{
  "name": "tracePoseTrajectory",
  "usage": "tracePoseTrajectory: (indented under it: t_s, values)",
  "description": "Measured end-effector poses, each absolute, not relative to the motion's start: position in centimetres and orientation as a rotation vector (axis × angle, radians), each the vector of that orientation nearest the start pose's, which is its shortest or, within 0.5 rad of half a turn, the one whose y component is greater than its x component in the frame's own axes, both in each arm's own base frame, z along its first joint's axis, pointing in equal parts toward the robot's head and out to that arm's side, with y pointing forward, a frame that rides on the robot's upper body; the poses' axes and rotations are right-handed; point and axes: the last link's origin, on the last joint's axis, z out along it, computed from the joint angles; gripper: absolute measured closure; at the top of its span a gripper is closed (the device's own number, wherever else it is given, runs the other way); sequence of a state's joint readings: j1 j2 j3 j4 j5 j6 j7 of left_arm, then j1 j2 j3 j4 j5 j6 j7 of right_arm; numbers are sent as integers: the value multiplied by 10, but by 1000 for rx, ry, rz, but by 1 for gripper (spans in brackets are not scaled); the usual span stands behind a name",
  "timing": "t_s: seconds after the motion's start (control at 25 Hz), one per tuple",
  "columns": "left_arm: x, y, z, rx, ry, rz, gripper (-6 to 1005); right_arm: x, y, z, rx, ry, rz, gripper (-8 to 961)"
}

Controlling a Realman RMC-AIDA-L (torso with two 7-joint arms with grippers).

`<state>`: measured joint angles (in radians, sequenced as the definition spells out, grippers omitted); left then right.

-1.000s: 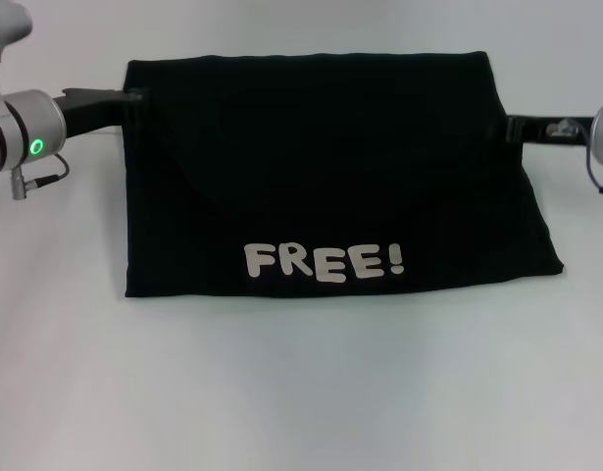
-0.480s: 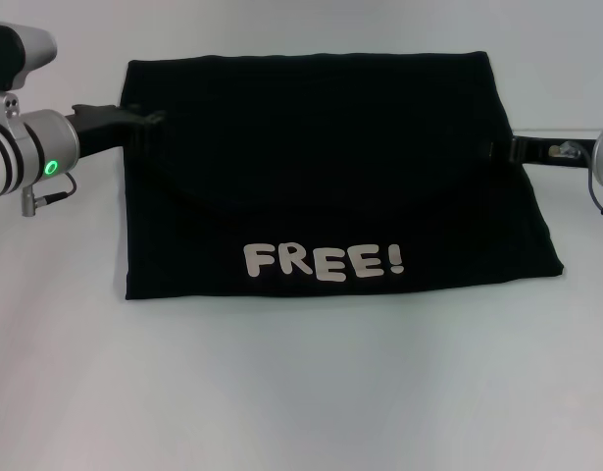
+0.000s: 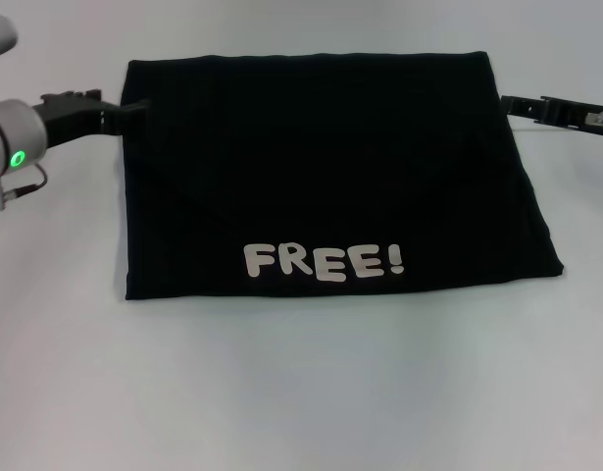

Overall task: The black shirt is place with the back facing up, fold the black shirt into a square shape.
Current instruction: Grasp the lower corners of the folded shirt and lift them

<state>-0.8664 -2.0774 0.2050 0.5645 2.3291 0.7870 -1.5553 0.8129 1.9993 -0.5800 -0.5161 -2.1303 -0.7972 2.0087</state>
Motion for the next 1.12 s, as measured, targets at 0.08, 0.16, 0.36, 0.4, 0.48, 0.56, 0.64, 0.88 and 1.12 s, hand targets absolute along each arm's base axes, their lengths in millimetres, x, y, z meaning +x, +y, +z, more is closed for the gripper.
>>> tracePoseTrajectory:
  t_s: [0.08, 0.16, 0.36, 0.4, 0.48, 0.56, 0.64, 0.88, 1.12]
  values:
    - [-274, 457, 53, -1993, -889, -417, 294, 264, 462, 51, -1968, 1243, 590, 312]
    - [-278, 445, 60, -2028, -896, -437, 204, 266, 454, 52, -2002, 1262, 621, 285]
    - [-289, 399, 67, -2175, -915, -494, 104, 269, 428, 48, -2137, 1316, 664, 258]
    - [-295, 389, 69, -2188, -923, -495, 104, 270, 424, 47, -2154, 1323, 667, 258]
    - [-305, 376, 71, -2193, -933, -484, 105, 271, 419, 45, -2176, 1335, 670, 257]
    - [-316, 364, 72, -2191, -935, -459, 105, 272, 416, 42, -2177, 1345, 674, 257]
    - [-324, 354, 71, -2212, -912, -423, 106, 272, 416, 41, -2168, 1351, 682, 257]
    - [-329, 339, 47, -2348, -752, -284, 107, 271, 420, 39, -2144, 1353, 687, 263]
    - [-329, 341, 28, -2409, -723, -181, 115, 269, 422, 41, -2137, 1352, 697, 264]
